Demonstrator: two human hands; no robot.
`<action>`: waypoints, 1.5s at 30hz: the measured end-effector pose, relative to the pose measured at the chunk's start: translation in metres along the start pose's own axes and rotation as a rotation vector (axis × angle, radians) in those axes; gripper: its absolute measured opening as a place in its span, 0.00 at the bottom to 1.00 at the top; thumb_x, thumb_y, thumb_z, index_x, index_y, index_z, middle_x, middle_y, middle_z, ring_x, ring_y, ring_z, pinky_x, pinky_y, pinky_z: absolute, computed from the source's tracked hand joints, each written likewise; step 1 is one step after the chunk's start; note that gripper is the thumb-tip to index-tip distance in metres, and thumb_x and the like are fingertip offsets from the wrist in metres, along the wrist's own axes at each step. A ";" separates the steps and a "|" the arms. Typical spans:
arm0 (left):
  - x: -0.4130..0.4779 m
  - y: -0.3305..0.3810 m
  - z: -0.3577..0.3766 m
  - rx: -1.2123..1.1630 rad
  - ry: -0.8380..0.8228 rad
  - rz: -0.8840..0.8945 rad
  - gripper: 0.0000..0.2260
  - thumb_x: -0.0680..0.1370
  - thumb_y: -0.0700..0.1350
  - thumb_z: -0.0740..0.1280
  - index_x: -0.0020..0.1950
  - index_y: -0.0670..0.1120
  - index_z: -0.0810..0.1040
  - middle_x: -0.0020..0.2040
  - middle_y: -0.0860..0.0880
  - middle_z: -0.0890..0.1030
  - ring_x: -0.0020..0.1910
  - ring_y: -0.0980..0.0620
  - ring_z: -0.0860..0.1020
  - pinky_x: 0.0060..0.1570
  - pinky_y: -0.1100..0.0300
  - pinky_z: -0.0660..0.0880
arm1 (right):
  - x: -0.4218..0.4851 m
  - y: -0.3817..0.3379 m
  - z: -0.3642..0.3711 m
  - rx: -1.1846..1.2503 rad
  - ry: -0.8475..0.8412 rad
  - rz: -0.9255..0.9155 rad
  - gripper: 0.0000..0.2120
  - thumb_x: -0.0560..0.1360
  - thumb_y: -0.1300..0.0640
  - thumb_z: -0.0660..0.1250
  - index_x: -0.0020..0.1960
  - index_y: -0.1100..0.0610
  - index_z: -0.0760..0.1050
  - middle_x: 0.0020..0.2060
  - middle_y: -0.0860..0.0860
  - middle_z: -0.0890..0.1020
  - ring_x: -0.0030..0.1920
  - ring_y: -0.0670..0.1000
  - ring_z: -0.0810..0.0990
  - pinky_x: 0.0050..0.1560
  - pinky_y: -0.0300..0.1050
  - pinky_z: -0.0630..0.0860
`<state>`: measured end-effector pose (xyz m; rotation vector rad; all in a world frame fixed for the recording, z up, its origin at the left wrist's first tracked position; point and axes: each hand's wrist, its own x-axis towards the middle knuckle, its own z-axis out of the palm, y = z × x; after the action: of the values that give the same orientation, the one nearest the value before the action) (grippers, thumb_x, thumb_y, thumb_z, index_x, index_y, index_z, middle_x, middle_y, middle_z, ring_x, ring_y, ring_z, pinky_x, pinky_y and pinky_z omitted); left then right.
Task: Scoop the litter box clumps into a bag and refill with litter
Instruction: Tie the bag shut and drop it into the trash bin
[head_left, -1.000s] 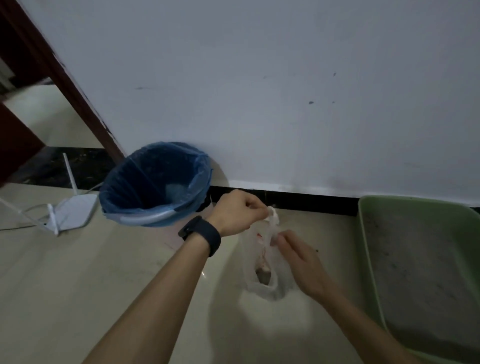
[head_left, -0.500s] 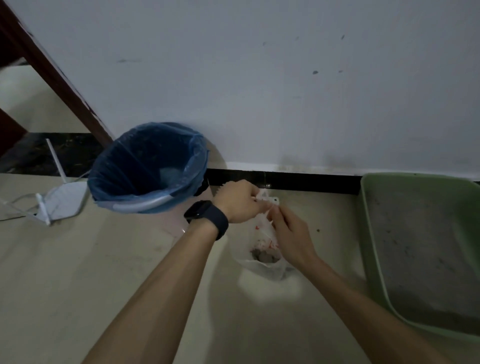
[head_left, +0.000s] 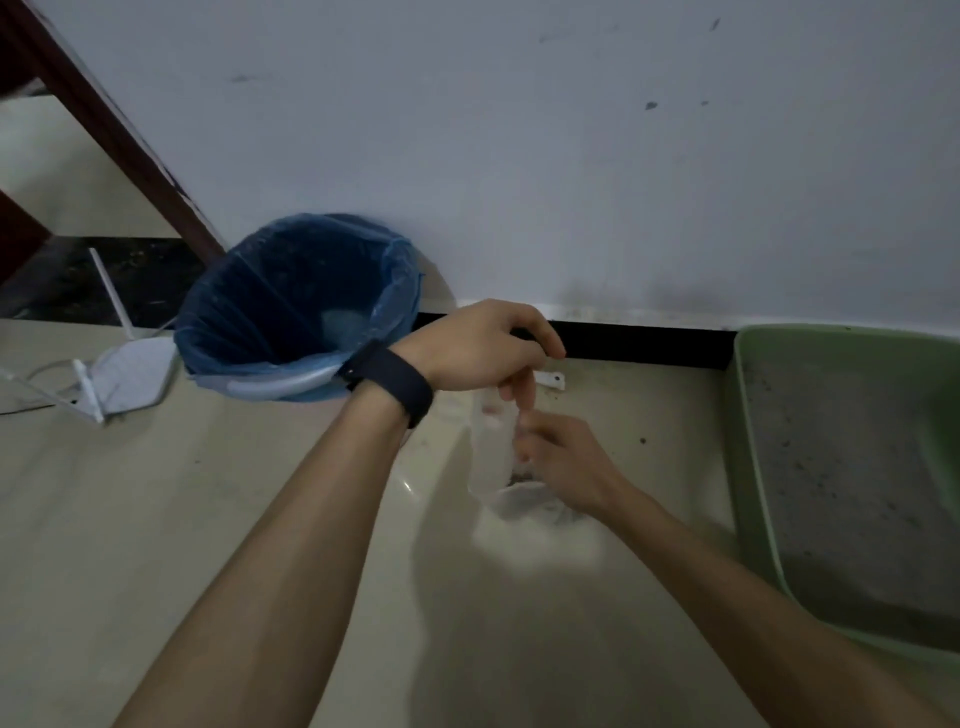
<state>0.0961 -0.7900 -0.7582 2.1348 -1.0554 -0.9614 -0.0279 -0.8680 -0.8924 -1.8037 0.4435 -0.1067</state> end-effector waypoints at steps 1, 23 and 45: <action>0.004 -0.003 0.002 0.014 0.035 -0.002 0.07 0.80 0.42 0.62 0.53 0.50 0.79 0.33 0.50 0.84 0.32 0.57 0.77 0.35 0.65 0.72 | -0.001 -0.001 -0.001 0.072 -0.064 -0.013 0.11 0.74 0.57 0.60 0.35 0.55 0.76 0.31 0.52 0.77 0.38 0.54 0.79 0.42 0.44 0.71; 0.038 -0.100 0.087 -0.293 0.040 -0.179 0.13 0.75 0.54 0.72 0.53 0.47 0.84 0.48 0.51 0.85 0.50 0.54 0.81 0.59 0.53 0.76 | 0.019 0.020 -0.035 0.863 0.064 0.423 0.12 0.80 0.51 0.61 0.44 0.55 0.79 0.23 0.46 0.62 0.23 0.45 0.58 0.29 0.41 0.56; 0.039 -0.114 0.088 -0.485 -0.003 -0.258 0.18 0.82 0.57 0.58 0.50 0.45 0.81 0.49 0.52 0.84 0.53 0.50 0.79 0.54 0.55 0.73 | 0.021 0.040 -0.032 0.763 0.068 0.497 0.12 0.64 0.51 0.71 0.43 0.54 0.73 0.36 0.48 0.71 0.32 0.46 0.66 0.34 0.42 0.65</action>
<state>0.0914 -0.7773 -0.9072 1.8814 -0.4827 -1.1973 -0.0277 -0.9136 -0.9248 -0.9139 0.7657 0.0131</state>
